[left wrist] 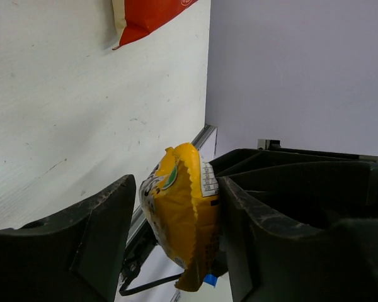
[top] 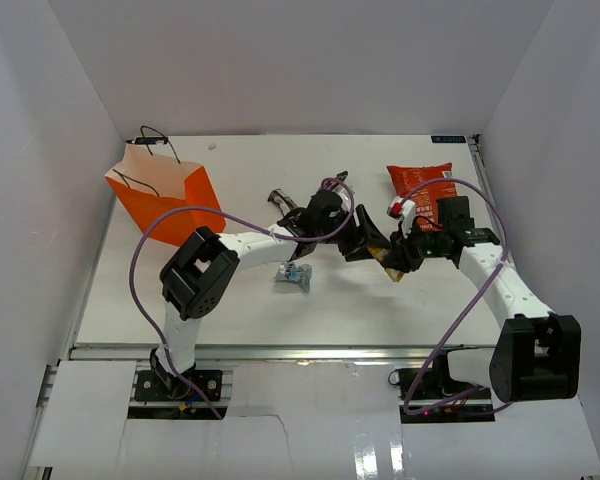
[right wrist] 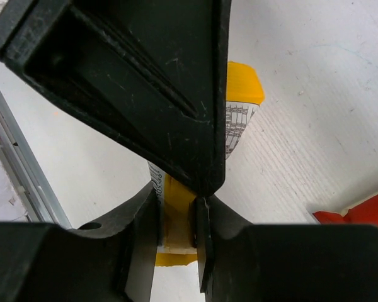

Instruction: Place the snacks into the paper bag

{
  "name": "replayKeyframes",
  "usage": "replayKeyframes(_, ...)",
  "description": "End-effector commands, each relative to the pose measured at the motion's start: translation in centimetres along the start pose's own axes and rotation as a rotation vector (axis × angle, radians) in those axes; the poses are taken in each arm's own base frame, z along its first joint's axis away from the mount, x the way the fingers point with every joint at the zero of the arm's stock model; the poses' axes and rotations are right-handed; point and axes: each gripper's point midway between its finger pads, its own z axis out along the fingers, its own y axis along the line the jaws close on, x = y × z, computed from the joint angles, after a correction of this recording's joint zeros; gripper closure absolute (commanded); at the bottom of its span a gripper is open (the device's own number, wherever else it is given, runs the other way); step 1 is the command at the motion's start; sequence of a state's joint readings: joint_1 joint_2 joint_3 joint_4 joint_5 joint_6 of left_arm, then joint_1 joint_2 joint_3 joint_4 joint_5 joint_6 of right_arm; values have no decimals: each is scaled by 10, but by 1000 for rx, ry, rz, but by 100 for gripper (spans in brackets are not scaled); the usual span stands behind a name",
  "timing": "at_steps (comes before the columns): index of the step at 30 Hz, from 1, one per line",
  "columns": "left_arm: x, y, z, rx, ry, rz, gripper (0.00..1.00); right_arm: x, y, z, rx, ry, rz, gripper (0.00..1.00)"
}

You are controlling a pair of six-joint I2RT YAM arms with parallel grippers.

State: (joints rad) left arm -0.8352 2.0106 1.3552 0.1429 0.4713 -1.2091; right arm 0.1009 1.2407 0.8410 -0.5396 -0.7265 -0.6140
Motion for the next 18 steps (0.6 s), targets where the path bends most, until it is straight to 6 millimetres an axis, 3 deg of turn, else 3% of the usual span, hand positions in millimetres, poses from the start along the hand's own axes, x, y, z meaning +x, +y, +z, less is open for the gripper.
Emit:
replayKeyframes(1,8,-16,-3,32,26,27,35,-18,-13,3,42,-50,-12,69)
replayKeyframes(5,8,-16,-6,31,18,27,45,-19,-17,5,54,-47,4,60)
replayKeyframes(8,9,-13,-7,22,15,31,57,-17,-15,5,49,-42,16,47)
replayKeyframes(10,6,-11,-11,7,-5,38,65,-17,-15,4,53,-37,13,31)
replayKeyframes(11,5,-10,-12,1,-9,39,68,-18,-15,4,54,-39,6,30)
replayKeyframes(13,-1,-3,-21,-26,-36,31,72,-18,-13,2,51,-38,-8,22)
replayKeyframes(18,-28,19,-56,-136,-132,69,78,-32,-4,-9,30,-63,-68,16)
